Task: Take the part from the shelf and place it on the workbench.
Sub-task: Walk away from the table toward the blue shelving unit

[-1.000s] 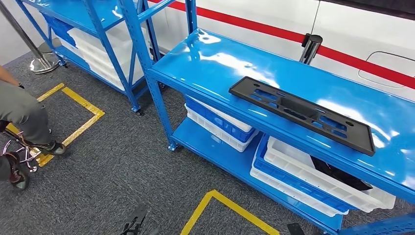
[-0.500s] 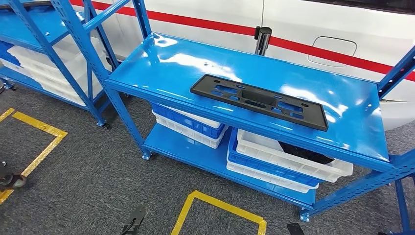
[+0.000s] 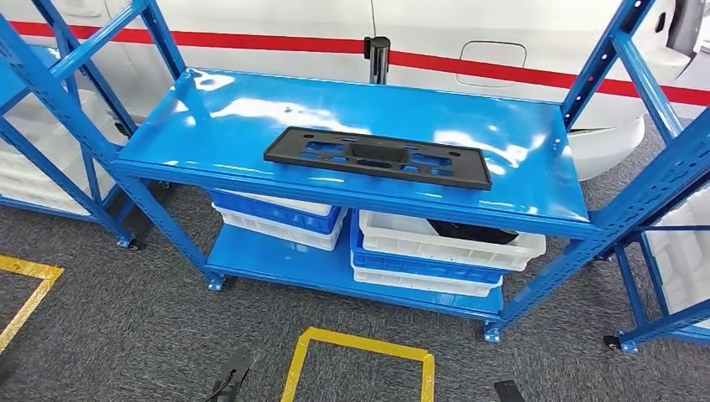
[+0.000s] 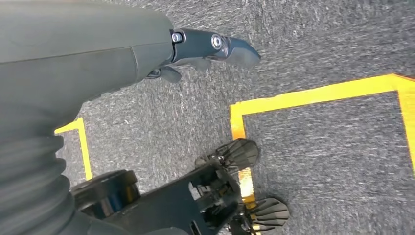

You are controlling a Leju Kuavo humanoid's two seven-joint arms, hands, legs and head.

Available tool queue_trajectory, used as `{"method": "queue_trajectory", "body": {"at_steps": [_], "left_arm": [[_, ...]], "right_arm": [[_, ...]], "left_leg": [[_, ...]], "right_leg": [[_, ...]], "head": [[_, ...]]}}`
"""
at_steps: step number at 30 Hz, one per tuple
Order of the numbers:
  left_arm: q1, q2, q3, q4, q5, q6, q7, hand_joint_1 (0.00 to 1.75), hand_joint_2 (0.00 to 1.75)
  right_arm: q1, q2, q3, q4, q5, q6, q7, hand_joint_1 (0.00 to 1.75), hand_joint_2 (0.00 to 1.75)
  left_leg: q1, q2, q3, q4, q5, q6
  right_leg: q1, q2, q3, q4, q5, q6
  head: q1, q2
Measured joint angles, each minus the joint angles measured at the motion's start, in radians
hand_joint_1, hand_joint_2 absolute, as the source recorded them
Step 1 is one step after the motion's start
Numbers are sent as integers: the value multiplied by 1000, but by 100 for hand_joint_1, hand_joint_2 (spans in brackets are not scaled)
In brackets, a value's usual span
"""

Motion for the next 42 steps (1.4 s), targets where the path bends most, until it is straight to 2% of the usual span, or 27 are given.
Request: {"method": "queue_trajectory", "body": {"at_steps": [2, 4, 6, 7, 8, 10, 12, 13, 14, 16, 17, 19, 28, 42], "left_arm": [[-2, -1, 0, 0, -2, 1, 0, 0, 175], [0, -1, 0, 0, -4, 1, 0, 0, 175], [4, 0, 0, 0, -8, 0, -1, 0, 175], [6, 0, 0, 0, -10, -2, -5, 0, 175], [6, 0, 0, 0, -11, -4, -9, 0, 175], [5, 0, 0, 0, -12, -10, -18, 0, 175], [2, 1, 0, 0, -12, -13, -21, 0, 175], [1, 1, 0, 0, -12, -13, -22, 0, 175], [0, 1, 0, 0, -12, -13, -23, 0, 175], [0, 0, 0, 0, -12, -13, -23, 0, 175], [0, 0, 0, 0, -12, -13, -24, 0, 175], [0, 0, 1, 0, -14, -13, -24, 0, 175], [0, 0, 1, 0, -23, -4, -21, 0, 175], [0, -1, 2, 0, -27, 2, -35, 0, 175]], "right_arm": [[2, 1, 0, 0, 3, -11, 10, 0, 175], [0, 2, -1, 0, 5, -15, 18, 0, 175], [-2, 1, -1, 0, 10, -16, 25, 0, 175], [-1, 2, -1, 0, 13, -19, 30, 0, 175], [0, 2, -1, 0, 16, -24, 37, 0, 175], [1, 4, -1, 0, 24, -37, 48, 0, 175], [1, 8, -1, 0, 29, -44, 56, 0, 175], [1, 9, -1, 0, 30, -46, 57, 0, 175], [1, 9, -1, 0, 30, -47, 59, 0, 175], [1, 9, -1, 0, 31, -51, 61, 0, 175], [1, 9, -1, 0, 32, -52, 62, 0, 175], [1, 11, -1, 0, 33, -56, 63, 0, 175], [1, 10, -1, 0, 42, -69, 81, 0, 175], [1, 11, -1, 0, 51, -79, 86, 0, 175]], "left_leg": [[8, -39, -11, 32, -28, -11], [10, -91, -52, 125, -88, -16], [10, -109, -113, 250, -142, -15], [9, -112, -132, 285, -146, -13], [9, -112, -136, 286, -133, -8], [5, -116, -84, 171, -57, 10], [-3, -120, -28, 51, -8, 29], [-6, -119, -18, 28, -2, 32], [-8, -118, -16, 17, -2, 25], [-11, -116, -17, 14, 2, 10], [-14, -116, -18, 14, 2, 6], [-19, -116, -19, 14, 4, 12], [-29, -116, -20, 15, 5, 23], [-27, -116, -22, 15, 6, 23]], "right_leg": [[-4, 15, -1, -1, 3, -15], [-4, 25, -2, -2, 5, -27], [3, 36, -3, -1, 6, -32], [7, 43, -3, -1, 6, -33], [10, 49, -2, -1, 6, -33], [16, 59, 1, -1, 6, -33], [21, 65, 2, 0, 6, -32], [24, 66, 0, 2, 5, -31], [28, 66, -3, 4, 4, -31], [31, 65, -9, 7, 3, -31], [31, 65, -10, 7, 4, -30], [30, 64, -10, 7, 6, -26], [23, 64, -11, 4, 9, -19], [22, 64, -12, 5, 10, -19]], "head": [[-2, 0], [-6, 0], [-7, 0], [-7, 0], [-7, 0], [-8, 0], [-7, 0], [-7, 0], [-6, 0], [-6, 0], [-6, 0], [-6, 0], [-6, 0], [-6, 0]]}}
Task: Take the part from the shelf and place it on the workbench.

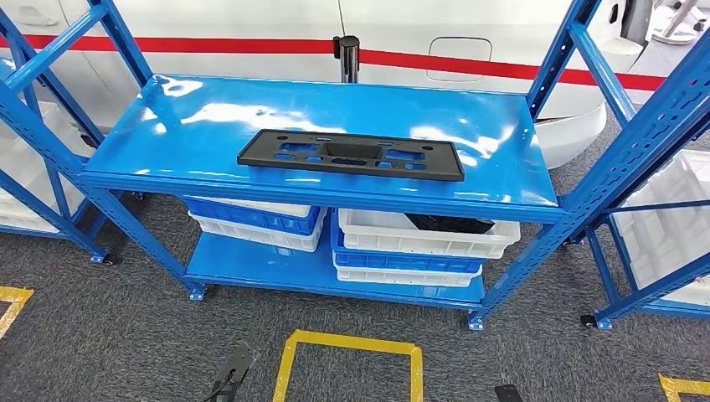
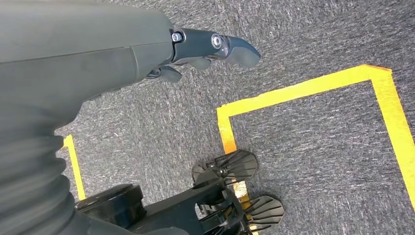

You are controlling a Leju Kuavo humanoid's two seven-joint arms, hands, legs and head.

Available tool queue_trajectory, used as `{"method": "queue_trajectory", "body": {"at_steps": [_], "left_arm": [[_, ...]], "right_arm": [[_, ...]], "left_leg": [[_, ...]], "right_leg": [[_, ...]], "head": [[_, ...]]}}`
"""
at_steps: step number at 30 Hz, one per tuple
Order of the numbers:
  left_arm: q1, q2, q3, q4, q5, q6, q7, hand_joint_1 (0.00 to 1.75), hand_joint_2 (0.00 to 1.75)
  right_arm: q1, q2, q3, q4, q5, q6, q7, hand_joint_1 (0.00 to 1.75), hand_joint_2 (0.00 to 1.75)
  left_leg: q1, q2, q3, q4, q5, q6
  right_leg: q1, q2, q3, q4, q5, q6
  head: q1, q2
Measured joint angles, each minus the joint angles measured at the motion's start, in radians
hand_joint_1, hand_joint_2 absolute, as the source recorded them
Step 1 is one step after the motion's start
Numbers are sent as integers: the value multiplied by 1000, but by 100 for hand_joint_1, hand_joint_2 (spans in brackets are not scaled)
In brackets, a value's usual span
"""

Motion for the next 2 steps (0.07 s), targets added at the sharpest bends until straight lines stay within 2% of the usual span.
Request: {"method": "queue_trajectory", "body": {"at_steps": [1, 2], "left_arm": [[0, 0, 0, 0, 0, -1, 0, 0, 175], [0, 0, 0, 0, 0, -2, 0, 0, 175]], "right_arm": [[0, 0, 0, 0, 0, 0, 0, 0, 131], [0, 0, 0, 0, 0, -1, 0, 0, 116]], "left_leg": [[0, 0, 0, 0, 0, 0], [0, 0, 0, 0, 0, 0]], "right_leg": [[0, 0, 0, 0, 0, 0], [0, 0, 0, 0, 0, 0]], "head": [[0, 0], [0, 0]]}}
